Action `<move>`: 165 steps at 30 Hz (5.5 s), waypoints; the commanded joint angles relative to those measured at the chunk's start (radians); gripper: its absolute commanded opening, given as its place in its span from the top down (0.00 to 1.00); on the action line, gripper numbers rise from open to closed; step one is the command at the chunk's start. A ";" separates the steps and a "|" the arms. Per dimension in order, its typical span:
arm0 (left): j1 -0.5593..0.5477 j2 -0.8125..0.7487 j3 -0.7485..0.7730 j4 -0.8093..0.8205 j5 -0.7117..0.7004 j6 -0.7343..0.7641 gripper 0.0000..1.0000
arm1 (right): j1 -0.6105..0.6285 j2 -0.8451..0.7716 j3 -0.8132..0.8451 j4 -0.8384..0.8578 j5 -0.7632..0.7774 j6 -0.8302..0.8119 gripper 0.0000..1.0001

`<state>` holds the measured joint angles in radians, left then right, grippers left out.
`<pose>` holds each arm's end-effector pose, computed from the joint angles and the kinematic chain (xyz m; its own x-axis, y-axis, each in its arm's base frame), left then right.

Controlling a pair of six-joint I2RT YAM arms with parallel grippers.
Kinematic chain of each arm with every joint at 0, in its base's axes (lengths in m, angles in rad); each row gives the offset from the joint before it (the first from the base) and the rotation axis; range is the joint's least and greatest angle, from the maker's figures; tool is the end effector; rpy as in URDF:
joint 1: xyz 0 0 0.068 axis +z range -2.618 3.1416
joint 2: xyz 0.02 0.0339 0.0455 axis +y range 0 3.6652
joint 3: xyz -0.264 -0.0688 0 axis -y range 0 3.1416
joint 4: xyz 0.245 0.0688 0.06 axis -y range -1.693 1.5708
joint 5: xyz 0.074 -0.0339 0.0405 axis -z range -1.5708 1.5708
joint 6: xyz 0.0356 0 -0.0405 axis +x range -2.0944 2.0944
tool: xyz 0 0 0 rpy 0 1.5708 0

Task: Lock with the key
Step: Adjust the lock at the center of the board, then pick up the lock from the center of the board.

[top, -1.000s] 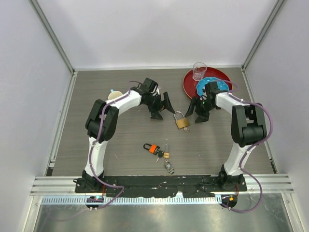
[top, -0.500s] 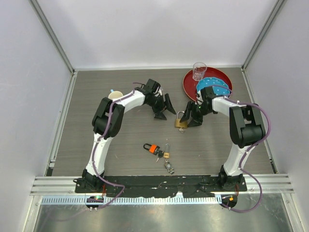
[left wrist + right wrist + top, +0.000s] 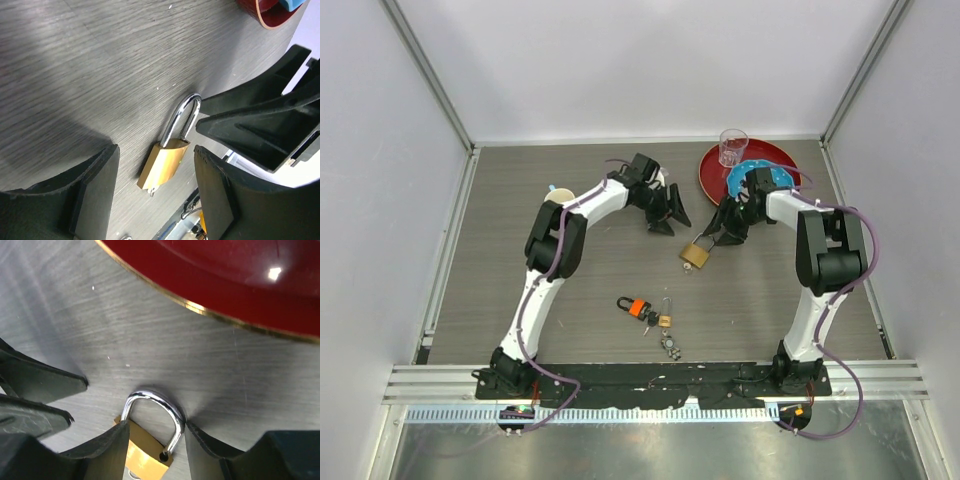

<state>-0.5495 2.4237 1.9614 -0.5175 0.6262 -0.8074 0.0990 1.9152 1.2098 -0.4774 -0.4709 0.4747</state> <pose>0.4344 -0.2905 0.1462 -0.9965 -0.0762 -0.0336 -0.0265 0.6731 -0.7390 0.3711 0.0531 0.1510 -0.9376 0.3162 -0.1445 0.1908 0.8155 0.5465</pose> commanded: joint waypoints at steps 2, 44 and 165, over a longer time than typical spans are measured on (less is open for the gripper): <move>-0.012 0.047 0.083 -0.045 0.058 0.066 0.36 | 0.001 0.057 0.068 0.034 0.011 0.015 0.49; -0.049 0.095 -0.047 0.171 0.049 -0.033 0.54 | 0.004 0.065 -0.049 0.123 -0.061 0.015 0.72; 0.013 -0.653 -0.150 -0.151 0.449 0.231 1.00 | 0.182 -0.427 0.048 0.473 -0.827 0.258 0.76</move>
<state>-0.5407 1.8221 1.7988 -0.7921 1.0340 -0.4976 0.2516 1.5097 1.2278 -0.0772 -1.2255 0.6872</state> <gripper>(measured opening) 0.078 0.275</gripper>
